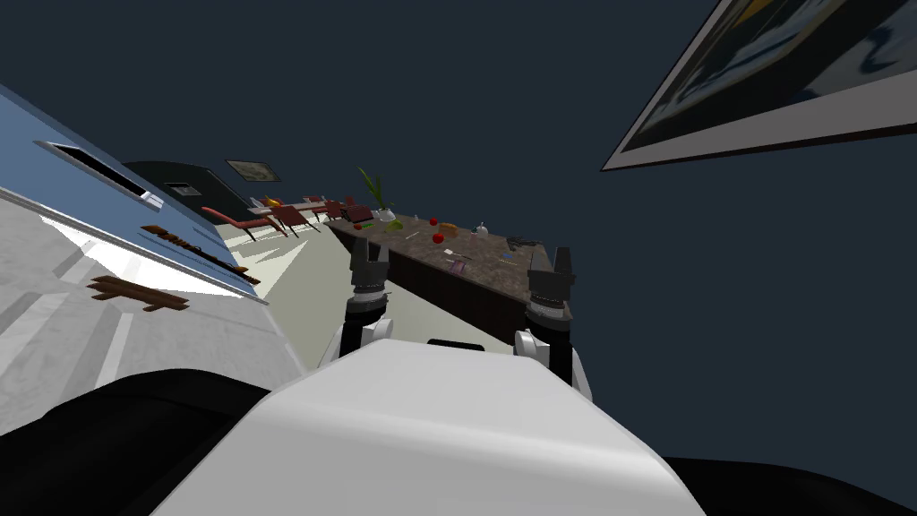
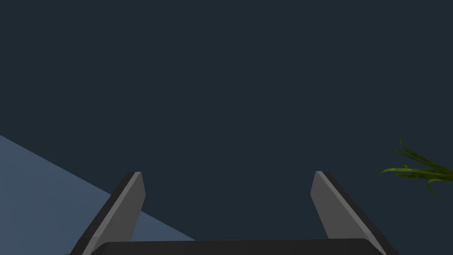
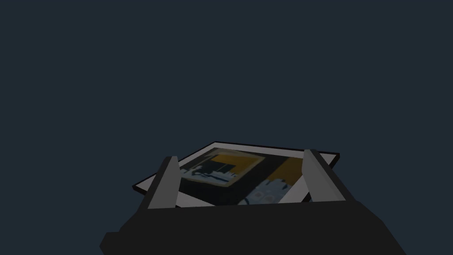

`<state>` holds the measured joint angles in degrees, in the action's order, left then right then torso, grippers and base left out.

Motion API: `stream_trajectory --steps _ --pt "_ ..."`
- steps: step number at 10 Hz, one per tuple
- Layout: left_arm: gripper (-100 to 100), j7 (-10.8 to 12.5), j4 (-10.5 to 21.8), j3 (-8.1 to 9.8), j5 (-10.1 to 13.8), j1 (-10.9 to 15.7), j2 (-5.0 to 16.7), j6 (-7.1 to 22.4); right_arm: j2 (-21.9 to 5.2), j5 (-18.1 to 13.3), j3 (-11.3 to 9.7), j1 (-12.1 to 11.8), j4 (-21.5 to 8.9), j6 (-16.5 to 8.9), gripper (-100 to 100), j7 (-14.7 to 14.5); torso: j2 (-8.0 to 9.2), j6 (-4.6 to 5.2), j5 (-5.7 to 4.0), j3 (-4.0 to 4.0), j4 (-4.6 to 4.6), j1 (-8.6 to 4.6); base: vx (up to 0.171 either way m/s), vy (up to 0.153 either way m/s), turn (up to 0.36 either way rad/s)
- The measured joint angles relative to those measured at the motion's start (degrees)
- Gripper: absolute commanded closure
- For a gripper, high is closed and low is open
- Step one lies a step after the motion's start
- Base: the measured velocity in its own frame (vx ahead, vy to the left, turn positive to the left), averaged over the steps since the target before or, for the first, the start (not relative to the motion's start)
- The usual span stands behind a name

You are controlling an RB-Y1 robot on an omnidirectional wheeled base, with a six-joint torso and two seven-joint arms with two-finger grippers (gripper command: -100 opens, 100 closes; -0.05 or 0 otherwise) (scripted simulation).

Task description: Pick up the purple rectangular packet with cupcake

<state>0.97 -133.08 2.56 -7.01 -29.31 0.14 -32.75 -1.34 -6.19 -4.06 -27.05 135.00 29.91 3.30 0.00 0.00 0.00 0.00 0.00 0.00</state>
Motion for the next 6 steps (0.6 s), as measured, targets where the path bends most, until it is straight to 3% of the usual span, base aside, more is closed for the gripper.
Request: stream_trajectory --steps 3,6 --pt "-100 0.0 2.0 -0.14 -0.1 0.2 3.3 -0.4 0.0 0.0 0.0 0.0 0.0 0.0 0 0.0 -0.05 0.01 -0.01 -0.03 -0.01 -0.03 0.015 -0.014 -0.038" --pt "-100 -0.5 6.4 -0.79 -0.6 1.0 5.8 -1.4 0.0 0.0 0.0 0.0 0.0 0.0 0 0.0 -0.11 0.01 -0.02 -0.06 -0.03 -0.08 0.025 -0.025 -0.056"
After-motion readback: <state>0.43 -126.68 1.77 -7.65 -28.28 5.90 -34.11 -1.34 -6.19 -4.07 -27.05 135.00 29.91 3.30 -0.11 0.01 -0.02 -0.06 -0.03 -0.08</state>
